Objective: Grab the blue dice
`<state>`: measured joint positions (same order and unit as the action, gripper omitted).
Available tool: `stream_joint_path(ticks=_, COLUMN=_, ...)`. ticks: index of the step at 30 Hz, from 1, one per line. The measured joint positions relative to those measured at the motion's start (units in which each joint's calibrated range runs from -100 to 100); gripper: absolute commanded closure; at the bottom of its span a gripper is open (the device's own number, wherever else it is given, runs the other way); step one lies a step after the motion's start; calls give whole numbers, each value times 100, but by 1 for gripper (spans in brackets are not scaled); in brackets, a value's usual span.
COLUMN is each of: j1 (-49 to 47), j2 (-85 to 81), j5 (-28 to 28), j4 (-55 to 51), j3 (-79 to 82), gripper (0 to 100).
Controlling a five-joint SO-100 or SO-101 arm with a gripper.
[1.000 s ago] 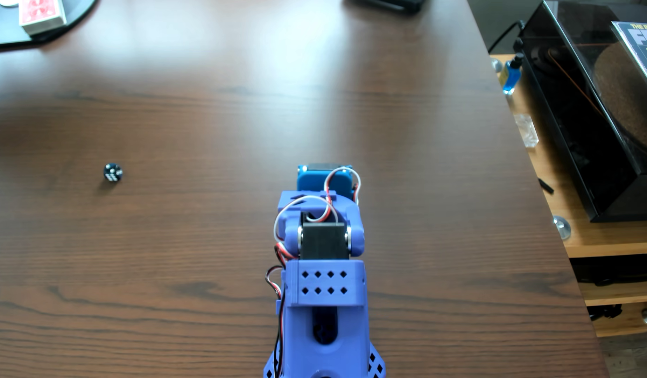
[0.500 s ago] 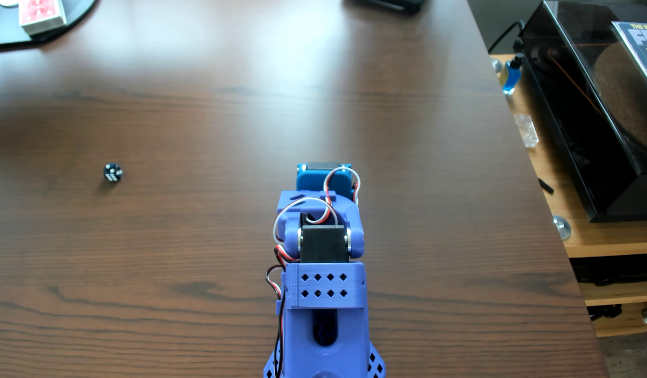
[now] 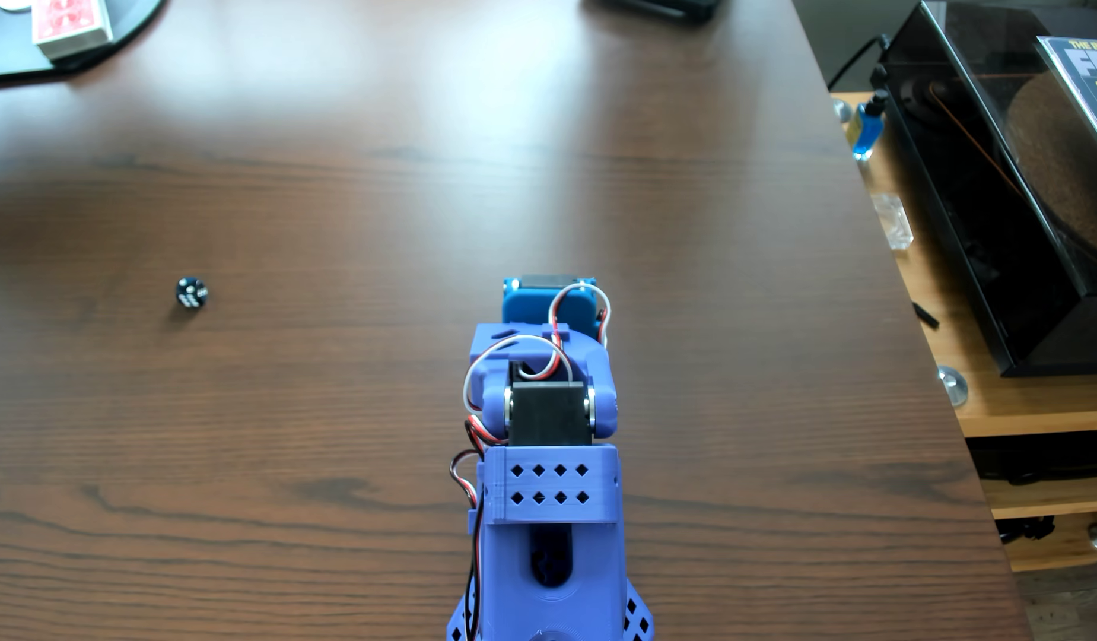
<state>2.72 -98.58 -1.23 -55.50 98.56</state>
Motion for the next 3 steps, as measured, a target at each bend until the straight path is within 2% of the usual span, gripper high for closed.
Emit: stream_joint_path(ticks=3, j1=-8, j2=0, j5=0, j4=0, j3=0, gripper=98)
